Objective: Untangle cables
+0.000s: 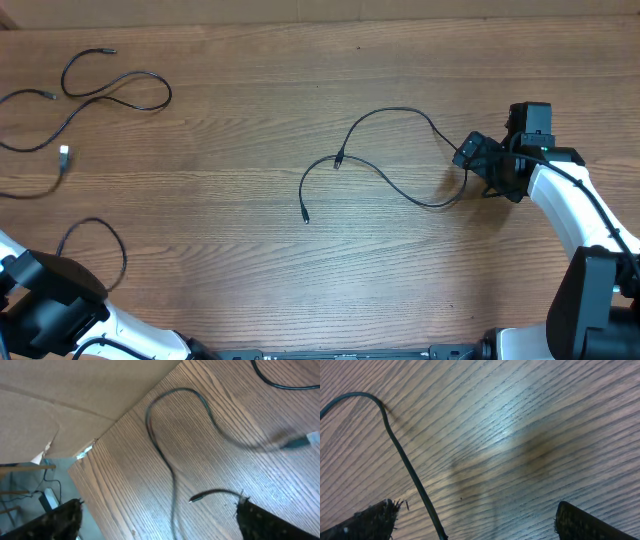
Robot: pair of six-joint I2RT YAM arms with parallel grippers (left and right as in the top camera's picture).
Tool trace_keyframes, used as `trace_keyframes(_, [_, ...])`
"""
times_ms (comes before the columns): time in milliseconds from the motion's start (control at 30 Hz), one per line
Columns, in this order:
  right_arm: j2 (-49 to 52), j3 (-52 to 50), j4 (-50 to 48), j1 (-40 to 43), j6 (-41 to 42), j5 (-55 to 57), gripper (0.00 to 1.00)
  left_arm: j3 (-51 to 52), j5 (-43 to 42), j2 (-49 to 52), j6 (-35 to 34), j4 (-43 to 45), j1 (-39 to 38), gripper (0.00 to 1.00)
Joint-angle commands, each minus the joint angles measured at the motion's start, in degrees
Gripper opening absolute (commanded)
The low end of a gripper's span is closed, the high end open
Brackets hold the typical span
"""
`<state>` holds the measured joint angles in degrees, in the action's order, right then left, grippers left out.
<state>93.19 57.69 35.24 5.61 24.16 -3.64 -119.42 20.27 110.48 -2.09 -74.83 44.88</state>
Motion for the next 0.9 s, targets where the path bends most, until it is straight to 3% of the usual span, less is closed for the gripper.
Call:
trace_keyframes(0, [0.2,0.8,-0.2,0.1,0.0,0.2,1.00,-1.2,-3.1,-1.5,-1.4,0.4,0.1,0.99])
trace_keyframes(233, [0.2,0.8,-0.2,0.1,0.0,0.2,1.00,-1.2,-27.5,-1.5,0.4,-0.9,0.0,1.00])
trace_keyframes(367, [0.2,0.8,-0.2,0.1,0.0,0.2,1.00,-1.0,-51.8,-1.5,11.3,-4.0,-1.5,0.98])
trace_keyframes(467, [0.2,0.8,-0.2,0.1,0.0,0.2,1.00,-0.8,-63.5,-1.5,15.4,-8.0,-4.9,1.00])
trace_keyframes(633, [0.2,0.8,-0.2,0.1,0.0,0.2,1.00,0.4,-63.8,-1.4,15.4,-10.0,-14.4,1.00])
trace_keyframes(867, [0.2,0.8,-0.3,0.1,0.0,0.2,1.00,4.4,-55.9,-1.4,14.9,-6.0,-31.1,0.99])
